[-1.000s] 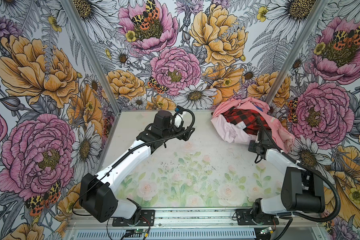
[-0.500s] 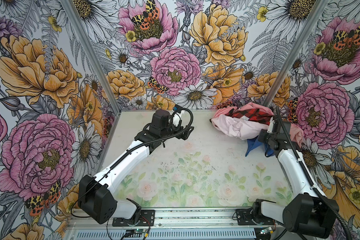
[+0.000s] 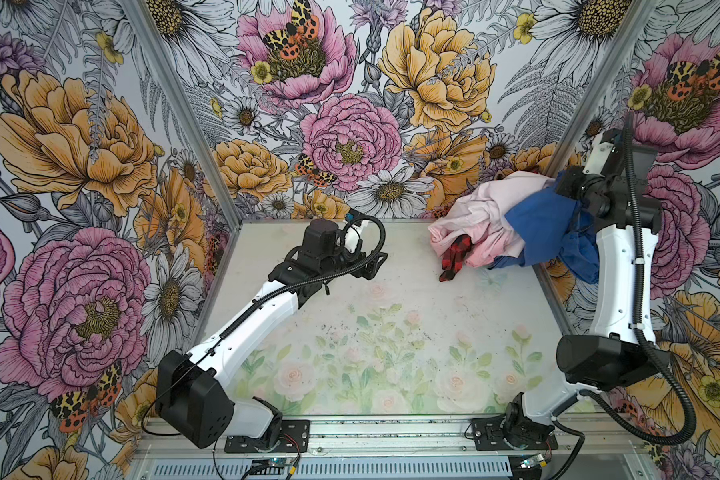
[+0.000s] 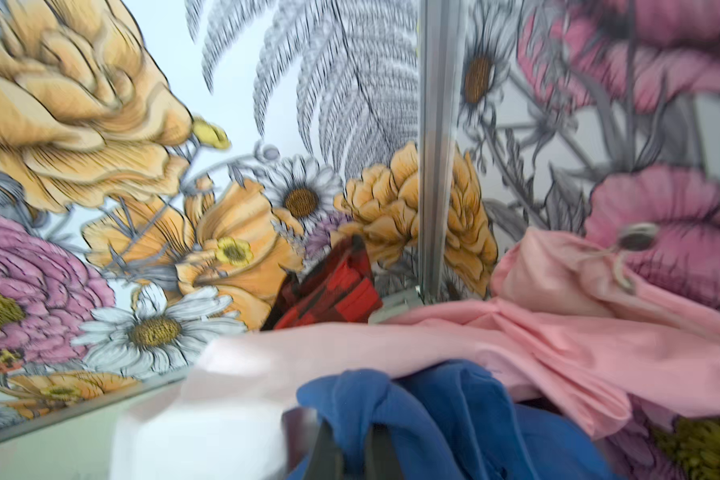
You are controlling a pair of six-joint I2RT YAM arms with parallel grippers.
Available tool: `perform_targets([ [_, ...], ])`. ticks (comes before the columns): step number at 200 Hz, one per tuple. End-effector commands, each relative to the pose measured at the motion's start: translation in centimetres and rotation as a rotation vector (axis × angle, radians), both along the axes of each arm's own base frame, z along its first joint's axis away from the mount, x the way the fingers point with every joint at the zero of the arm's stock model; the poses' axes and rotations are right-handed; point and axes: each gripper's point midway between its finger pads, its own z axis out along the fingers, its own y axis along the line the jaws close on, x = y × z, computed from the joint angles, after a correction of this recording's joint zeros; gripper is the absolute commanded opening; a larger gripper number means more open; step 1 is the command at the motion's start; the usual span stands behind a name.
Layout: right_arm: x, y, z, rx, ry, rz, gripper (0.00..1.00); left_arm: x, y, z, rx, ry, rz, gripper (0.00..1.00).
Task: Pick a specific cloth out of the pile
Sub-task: 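Lift the blue shirt high out of the pile with the right gripper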
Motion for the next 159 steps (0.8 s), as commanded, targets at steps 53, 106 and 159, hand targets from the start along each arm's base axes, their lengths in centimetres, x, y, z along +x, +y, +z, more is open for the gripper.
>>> perform_targets([
  [53,-6.0,3.4,20.2,-0.052,-0.639,0.121,0.00,0.3,0.8,1.5,-0.070,0.000,0.001,0.99],
  [106,-10.7,8.7,30.0,0.032,-1.213,0.264,0.00,0.9,2.3,1.9,-0.075,-0.011,0.037,0.99],
  [159,-18.2,18.9,33.4,0.001,-1.455,0.395,0.00,0.9,3.7,2.9,-0.061,-0.058,0.072,0.99],
])
